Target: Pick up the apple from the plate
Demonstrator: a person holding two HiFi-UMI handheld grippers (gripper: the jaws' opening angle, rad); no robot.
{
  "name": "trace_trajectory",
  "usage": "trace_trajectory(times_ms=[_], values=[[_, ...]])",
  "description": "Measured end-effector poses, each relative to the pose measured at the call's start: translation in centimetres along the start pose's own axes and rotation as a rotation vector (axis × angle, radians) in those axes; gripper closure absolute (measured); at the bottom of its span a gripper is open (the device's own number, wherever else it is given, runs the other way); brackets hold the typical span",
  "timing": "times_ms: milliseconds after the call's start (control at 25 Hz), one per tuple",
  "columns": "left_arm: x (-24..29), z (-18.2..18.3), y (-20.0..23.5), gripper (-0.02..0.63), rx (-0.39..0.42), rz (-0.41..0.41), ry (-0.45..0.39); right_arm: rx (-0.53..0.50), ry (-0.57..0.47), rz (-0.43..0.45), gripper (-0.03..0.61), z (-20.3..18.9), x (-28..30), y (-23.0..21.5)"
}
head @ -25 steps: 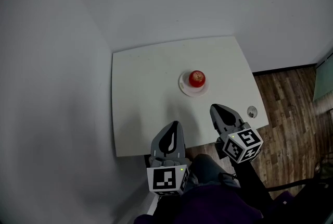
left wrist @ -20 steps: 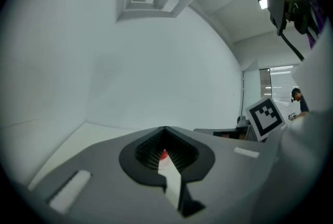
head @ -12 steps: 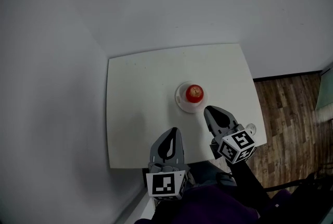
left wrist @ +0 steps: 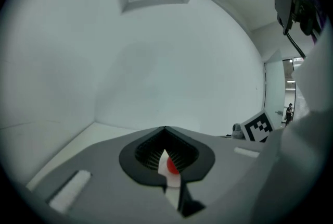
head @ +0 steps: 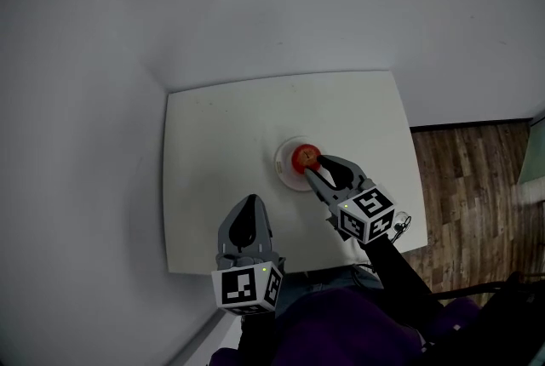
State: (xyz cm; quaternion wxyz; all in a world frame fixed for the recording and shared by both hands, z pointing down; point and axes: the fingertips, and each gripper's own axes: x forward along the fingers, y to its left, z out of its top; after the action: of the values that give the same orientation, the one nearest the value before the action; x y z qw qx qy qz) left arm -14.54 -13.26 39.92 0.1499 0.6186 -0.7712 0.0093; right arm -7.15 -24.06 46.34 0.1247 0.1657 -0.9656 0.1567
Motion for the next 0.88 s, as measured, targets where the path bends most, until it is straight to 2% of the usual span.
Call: trace_trajectory(times_ms=[200,560,880], values=[[0.5,0.4,0.3,0.607,0.014,0.031,-0.008,-0.012,0.035,0.045,0.386,-0.3,1.0,-0.3],[2.2,0.8,0.0,0.607,0.041,-0.018,0.018,-0.099,0.149,-0.028,0.28,-2.5,3.4,-2.2],[3.6,0.4,1.2,0.607,0.031,-0.049,0.041,-0.107,0.264,-0.095,0.245,-5.5,5.1,-3.7]])
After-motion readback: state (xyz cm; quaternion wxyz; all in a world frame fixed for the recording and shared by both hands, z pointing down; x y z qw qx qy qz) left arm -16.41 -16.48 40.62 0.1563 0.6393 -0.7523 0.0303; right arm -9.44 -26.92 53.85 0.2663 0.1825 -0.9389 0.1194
